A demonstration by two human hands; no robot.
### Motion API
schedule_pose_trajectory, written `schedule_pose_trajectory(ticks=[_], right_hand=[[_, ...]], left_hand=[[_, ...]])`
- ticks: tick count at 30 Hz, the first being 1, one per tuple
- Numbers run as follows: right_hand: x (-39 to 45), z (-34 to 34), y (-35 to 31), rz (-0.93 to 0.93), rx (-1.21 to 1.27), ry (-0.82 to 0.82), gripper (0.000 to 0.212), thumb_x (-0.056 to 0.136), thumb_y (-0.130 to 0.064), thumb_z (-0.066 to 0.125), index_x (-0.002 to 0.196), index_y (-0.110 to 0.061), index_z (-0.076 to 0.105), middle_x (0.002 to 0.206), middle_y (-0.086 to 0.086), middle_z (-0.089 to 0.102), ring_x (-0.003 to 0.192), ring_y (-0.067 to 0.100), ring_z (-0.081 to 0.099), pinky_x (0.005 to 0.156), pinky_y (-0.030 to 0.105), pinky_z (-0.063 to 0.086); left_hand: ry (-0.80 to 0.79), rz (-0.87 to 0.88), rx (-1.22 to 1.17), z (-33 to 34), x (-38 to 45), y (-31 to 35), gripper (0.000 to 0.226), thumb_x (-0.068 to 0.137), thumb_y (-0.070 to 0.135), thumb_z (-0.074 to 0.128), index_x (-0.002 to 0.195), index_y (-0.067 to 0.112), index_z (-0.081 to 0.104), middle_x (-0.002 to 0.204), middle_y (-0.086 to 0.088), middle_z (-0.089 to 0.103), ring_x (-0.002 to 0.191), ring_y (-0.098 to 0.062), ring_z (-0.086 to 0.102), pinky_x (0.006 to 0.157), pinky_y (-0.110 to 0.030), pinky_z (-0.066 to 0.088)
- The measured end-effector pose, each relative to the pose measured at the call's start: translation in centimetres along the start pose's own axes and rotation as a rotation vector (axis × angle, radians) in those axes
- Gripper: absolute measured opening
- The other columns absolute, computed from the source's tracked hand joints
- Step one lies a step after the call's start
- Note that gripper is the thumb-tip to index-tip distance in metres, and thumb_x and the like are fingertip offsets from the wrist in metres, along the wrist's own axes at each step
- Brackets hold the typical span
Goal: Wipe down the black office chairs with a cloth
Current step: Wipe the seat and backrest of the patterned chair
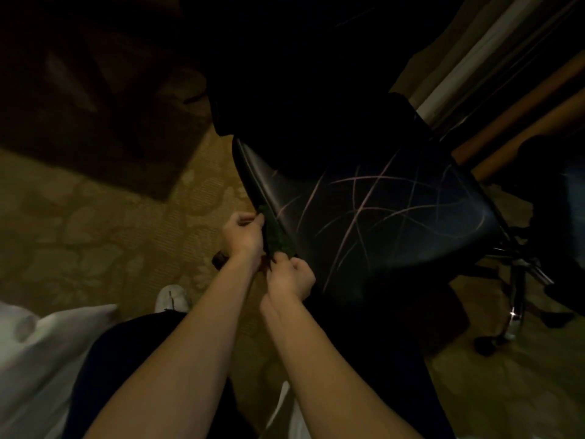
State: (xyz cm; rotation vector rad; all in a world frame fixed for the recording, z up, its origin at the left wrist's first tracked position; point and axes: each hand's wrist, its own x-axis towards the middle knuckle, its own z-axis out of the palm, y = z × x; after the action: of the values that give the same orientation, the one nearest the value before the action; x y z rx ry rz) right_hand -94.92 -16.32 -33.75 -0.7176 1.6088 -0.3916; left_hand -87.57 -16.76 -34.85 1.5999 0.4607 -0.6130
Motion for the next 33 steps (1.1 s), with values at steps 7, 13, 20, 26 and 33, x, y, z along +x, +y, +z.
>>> schedule_pose_trajectory(ticks=[7, 13, 20, 26, 33], right_hand=[[-1.3, -5.8, 2.5, 0.034, -0.100, 0.037, 0.003, 0.082, -0.012, 0.068, 0.083, -0.011, 0.066, 0.087, 0.011, 0.070, 0.080, 0.022, 0.067, 0.079, 0.045, 0.058], [-2.7, -12.0, 3.7, 0.134, -0.192, 0.026, 0.003, 0.091, -0.017, 0.061, 0.093, -0.014, 0.062, 0.092, 0.007, 0.063, 0.083, 0.021, 0.063, 0.079, 0.041, 0.056], [-3.0, -16.2, 5.6, 0.097, -0.192, 0.003, 0.009, 0.093, -0.014, 0.058, 0.099, -0.008, 0.059, 0.096, 0.013, 0.064, 0.081, 0.024, 0.061, 0.068, 0.036, 0.052], [-1.7, -15.1, 3.3, 0.048, -0.181, -0.089, 0.013, 0.091, -0.013, 0.061, 0.103, -0.010, 0.061, 0.100, 0.010, 0.064, 0.088, 0.023, 0.063, 0.080, 0.040, 0.056], [-0.7, -16.4, 2.7, 0.061, -0.155, -0.120, 0.009, 0.093, -0.011, 0.057, 0.102, -0.011, 0.058, 0.099, 0.010, 0.063, 0.087, 0.023, 0.064, 0.077, 0.038, 0.057]], left_hand=[[0.025, 0.015, 0.017, -0.7, -5.2, -4.4, 0.019, 0.089, 0.012, 0.067, 0.074, 0.021, 0.060, 0.087, -0.006, 0.067, 0.091, -0.030, 0.066, 0.087, -0.045, 0.054], [0.020, -0.003, 0.099, -1.5, -10.5, -8.7, 0.009, 0.094, 0.013, 0.060, 0.086, 0.017, 0.061, 0.097, -0.007, 0.064, 0.091, -0.021, 0.061, 0.080, -0.037, 0.051], [0.002, 0.077, 0.184, -2.0, -15.0, -11.7, 0.009, 0.093, 0.008, 0.059, 0.084, 0.012, 0.061, 0.086, -0.002, 0.063, 0.081, -0.014, 0.060, 0.065, -0.023, 0.043], [0.155, 0.104, 0.097, -0.6, -14.2, -9.4, 0.013, 0.093, 0.012, 0.061, 0.082, 0.019, 0.060, 0.091, -0.002, 0.064, 0.087, -0.018, 0.063, 0.075, -0.030, 0.053], [0.220, 0.111, 0.121, 0.6, -16.0, -10.2, 0.002, 0.094, 0.012, 0.059, 0.094, 0.011, 0.060, 0.096, -0.002, 0.062, 0.090, -0.016, 0.059, 0.071, -0.022, 0.045]])
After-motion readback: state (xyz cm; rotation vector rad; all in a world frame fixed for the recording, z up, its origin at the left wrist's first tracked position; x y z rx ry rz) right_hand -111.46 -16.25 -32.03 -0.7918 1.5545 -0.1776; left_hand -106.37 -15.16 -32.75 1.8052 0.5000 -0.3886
